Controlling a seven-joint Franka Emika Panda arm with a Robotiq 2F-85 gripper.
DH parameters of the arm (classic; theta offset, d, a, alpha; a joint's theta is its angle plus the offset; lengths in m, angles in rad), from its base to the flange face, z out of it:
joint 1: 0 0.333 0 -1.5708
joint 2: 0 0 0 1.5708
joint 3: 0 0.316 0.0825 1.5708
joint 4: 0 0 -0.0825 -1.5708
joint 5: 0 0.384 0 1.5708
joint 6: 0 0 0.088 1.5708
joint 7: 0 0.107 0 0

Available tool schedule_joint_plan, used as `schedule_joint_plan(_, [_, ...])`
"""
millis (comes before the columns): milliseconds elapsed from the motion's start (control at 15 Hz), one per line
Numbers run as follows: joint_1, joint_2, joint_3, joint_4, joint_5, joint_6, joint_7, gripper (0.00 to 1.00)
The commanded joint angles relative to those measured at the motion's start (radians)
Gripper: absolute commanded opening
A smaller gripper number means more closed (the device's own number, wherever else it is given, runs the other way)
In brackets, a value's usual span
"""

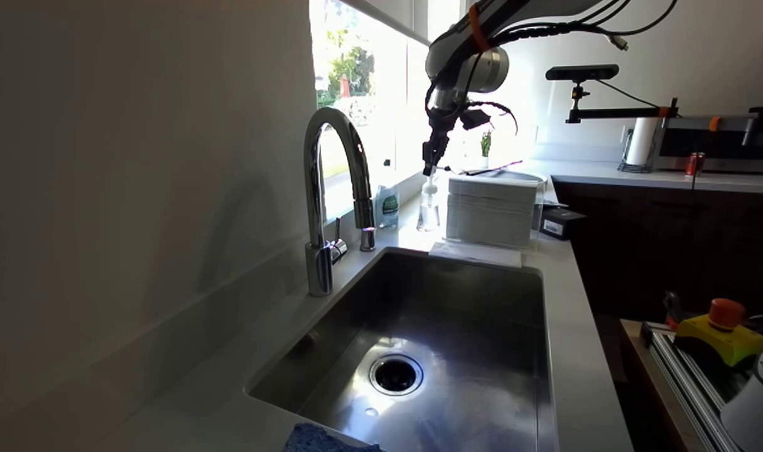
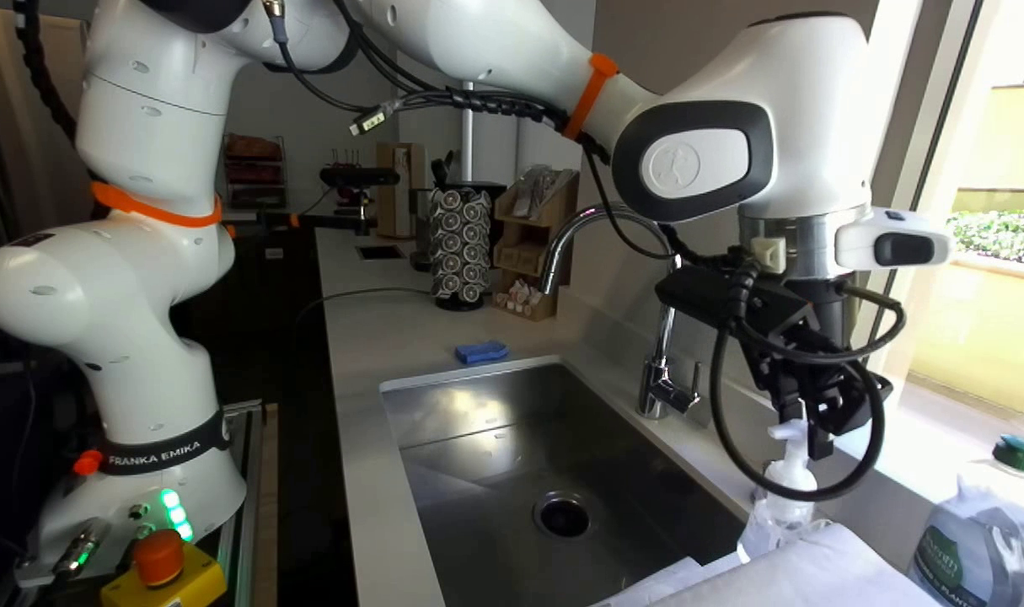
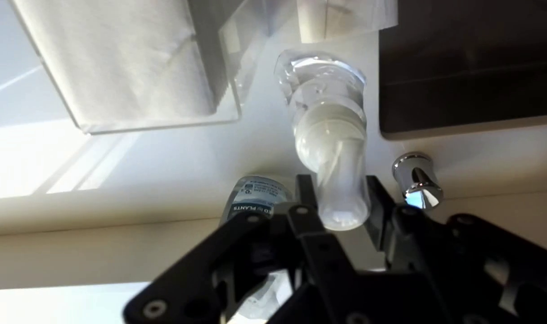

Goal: Put the clear bottle on the left side of the windowsill

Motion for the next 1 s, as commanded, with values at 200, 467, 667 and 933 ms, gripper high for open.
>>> schedule_joint_plan(200, [0.024,0.021,0.008,0.168,-0.031,-0.112,0.047,0.08])
schedule_joint_plan(467, [0.025,0.012,0.019,0.178,-0.014,-0.097,0.042,0.3])
schedule_joint_plan(667, [0.031,0.021,0.02,0.202,-0.018,-0.109,0.051,0.3])
schedule_joint_plan(933, [0.029,0.03,0.02,0.206,-0.019,-0.109,0.052,0.3])
